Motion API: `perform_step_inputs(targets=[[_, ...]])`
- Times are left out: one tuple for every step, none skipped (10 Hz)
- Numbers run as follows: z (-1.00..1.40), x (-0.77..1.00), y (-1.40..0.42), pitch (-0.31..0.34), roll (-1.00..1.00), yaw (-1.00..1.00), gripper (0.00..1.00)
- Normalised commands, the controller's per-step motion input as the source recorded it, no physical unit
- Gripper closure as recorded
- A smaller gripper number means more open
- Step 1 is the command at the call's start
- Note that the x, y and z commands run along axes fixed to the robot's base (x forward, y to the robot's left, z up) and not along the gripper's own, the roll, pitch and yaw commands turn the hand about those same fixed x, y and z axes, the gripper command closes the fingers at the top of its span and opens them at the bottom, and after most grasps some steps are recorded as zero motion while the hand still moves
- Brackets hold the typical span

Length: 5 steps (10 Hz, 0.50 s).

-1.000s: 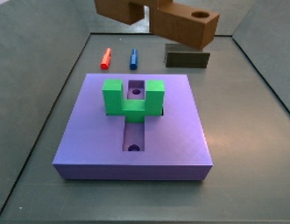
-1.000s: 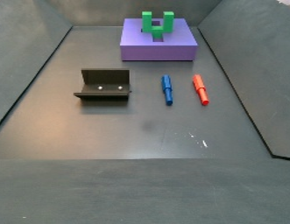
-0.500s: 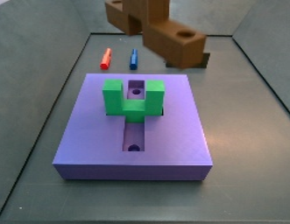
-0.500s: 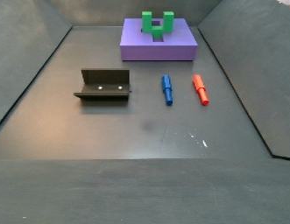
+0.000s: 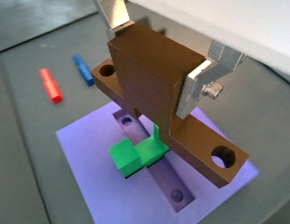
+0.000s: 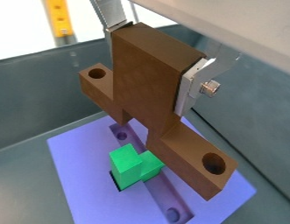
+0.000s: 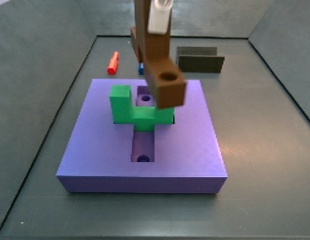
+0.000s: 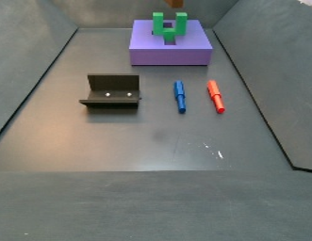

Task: Pick up the brown object. Move up. Place the brown object on the fixture. Regrasp the brown object. Move to above the board. Insert the brown object.
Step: Insert the brown object.

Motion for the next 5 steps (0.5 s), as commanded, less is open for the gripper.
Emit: perform_step_inputs(targets=[[-0.31,0.02,-0.11,0.03,0.0,-0.95,1.0],[-0.27,0.04,-0.11,0.023,0.0,-0.93,1.0],[-0.13,0.0,-0.04,0.011,0.03,-0.7,1.0],[-0.07,-0.09,0.0,0.0,0.04,-0.31,1.0],[-0.05,-0.1,0.02,0.0,0.07,0.0,1.0]])
